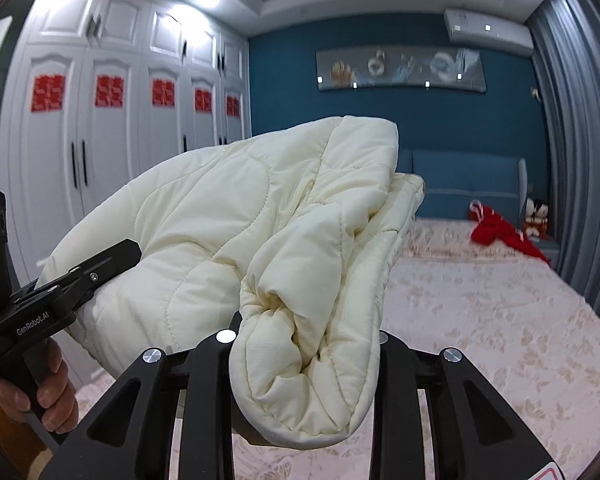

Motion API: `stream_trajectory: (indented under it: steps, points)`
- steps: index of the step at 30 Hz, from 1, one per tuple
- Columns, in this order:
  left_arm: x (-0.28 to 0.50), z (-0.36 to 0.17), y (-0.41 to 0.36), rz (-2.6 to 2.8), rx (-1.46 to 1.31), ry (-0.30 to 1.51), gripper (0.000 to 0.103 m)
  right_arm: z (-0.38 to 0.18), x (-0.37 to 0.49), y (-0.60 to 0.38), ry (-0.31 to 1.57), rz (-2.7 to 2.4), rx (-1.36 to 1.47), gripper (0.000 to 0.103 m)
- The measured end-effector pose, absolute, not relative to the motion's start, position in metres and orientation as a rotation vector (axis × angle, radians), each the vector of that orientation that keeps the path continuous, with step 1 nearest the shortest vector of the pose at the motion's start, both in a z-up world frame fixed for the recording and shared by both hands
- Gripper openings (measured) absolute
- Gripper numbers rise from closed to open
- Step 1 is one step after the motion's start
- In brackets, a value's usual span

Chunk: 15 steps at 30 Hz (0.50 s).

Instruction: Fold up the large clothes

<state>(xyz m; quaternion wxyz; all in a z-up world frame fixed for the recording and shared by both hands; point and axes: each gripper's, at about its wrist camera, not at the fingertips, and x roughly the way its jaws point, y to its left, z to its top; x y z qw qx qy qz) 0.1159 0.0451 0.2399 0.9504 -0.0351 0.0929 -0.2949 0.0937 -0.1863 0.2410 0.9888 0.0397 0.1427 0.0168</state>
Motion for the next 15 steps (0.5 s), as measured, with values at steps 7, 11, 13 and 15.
stream_trajectory:
  steps: [7, 11, 13, 15]
  points:
    - [0.189, 0.172, 0.042, -0.585, -0.083, 0.319, 0.062, 0.173, 0.162, -0.19, 0.398, 0.029, 0.093, 0.026]
    - [0.218, 0.122, 0.037, -0.578, -0.079, 0.401, 0.062, 0.122, 0.193, -0.194, 0.482, 0.018, 0.112, 0.026]
    - [0.229, 0.095, 0.033, -0.574, -0.078, 0.447, 0.062, 0.094, 0.205, -0.196, 0.531, 0.013, 0.125, 0.026]
    - [0.242, 0.066, 0.028, -0.568, -0.066, 0.506, 0.062, 0.061, 0.217, -0.201, 0.594, 0.002, 0.142, 0.026]
